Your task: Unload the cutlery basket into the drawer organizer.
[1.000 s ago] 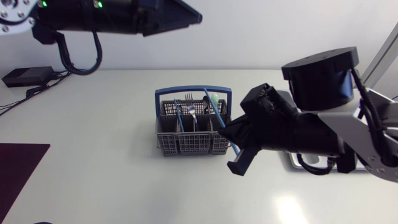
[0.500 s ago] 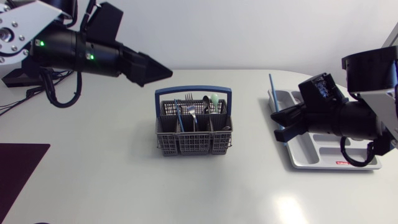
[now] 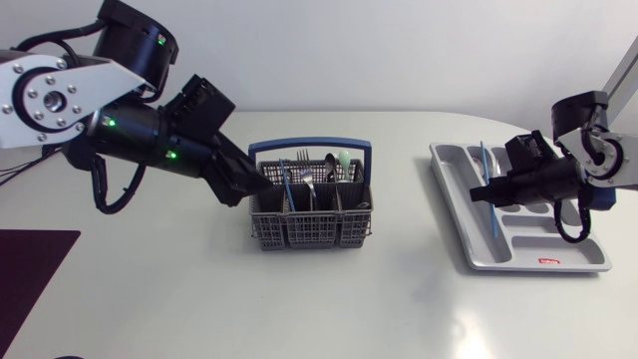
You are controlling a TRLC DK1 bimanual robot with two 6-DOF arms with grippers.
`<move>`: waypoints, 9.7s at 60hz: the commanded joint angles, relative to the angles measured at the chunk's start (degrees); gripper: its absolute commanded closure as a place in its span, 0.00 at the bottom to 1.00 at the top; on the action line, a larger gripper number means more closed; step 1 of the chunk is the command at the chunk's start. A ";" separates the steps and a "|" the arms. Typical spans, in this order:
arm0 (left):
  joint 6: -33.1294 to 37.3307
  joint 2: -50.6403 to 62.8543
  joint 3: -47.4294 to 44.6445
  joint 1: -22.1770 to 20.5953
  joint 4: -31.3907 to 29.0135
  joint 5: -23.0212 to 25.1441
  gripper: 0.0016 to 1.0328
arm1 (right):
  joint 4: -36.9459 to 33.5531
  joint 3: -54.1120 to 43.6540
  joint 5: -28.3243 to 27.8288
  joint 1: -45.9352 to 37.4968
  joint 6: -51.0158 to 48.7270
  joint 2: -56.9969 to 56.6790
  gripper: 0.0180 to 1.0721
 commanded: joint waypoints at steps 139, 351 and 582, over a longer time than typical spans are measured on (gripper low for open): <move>-15.22 19.76 -15.35 -6.95 63.27 -11.14 0.36 | 8.73 -7.81 3.19 9.04 3.70 -2.53 0.29; 8.25 32.77 11.63 -14.95 22.76 5.03 0.97 | 12.95 -11.41 -0.41 9.04 -0.79 -0.24 0.29; 7.10 20.55 20.33 -15.30 -21.72 39.14 0.95 | 4.25 -21.78 -17.11 42.44 -22.23 -31.18 0.94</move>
